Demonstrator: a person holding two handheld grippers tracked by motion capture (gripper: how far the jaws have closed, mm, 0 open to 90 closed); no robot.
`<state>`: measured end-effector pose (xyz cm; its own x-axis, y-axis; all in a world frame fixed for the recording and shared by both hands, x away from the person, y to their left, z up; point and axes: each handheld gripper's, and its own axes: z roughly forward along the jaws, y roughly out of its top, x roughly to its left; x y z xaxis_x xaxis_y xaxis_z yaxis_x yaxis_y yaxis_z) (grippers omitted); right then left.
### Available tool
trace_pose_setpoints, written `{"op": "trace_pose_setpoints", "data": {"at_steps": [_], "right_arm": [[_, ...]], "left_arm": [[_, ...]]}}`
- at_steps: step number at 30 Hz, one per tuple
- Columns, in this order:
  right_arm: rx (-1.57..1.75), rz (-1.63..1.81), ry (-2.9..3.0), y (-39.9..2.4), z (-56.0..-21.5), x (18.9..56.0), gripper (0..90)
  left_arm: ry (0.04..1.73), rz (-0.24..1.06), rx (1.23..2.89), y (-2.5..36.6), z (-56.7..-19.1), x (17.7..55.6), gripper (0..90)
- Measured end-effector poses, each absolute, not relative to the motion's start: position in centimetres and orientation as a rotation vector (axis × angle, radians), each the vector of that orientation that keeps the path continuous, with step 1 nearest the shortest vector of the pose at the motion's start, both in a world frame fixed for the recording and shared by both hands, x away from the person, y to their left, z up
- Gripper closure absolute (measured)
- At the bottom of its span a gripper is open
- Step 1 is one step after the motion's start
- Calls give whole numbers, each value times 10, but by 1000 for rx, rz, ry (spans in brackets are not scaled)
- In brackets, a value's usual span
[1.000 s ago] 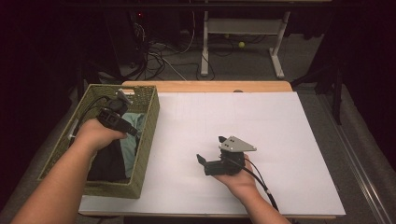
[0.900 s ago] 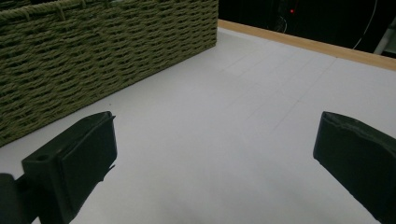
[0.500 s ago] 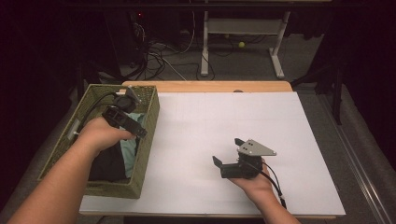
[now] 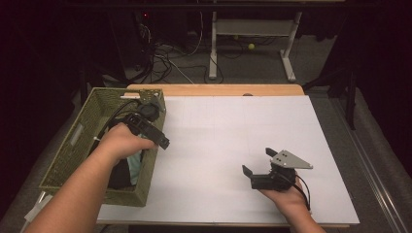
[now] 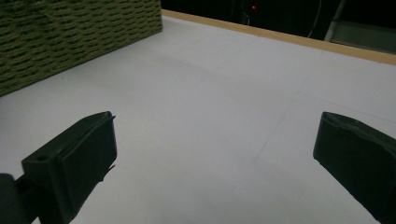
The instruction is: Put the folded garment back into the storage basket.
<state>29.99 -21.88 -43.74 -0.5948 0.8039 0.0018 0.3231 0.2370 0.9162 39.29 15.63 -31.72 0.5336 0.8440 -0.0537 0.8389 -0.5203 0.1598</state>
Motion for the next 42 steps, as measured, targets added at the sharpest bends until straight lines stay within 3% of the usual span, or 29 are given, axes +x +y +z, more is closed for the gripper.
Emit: {"op": "trace_pose_setpoints", "data": {"at_steps": [14, 42], "right_arm": [[1104, 1258, 1990, -263, -447, 295, 0], [1095, 1297, 1961, -268, -452, 290, 0]], "left_arm": [[1304, 6, 2664, 103, -326, 390, 0], [1191, -70, 2717, 50, -388, 392, 0]]}}
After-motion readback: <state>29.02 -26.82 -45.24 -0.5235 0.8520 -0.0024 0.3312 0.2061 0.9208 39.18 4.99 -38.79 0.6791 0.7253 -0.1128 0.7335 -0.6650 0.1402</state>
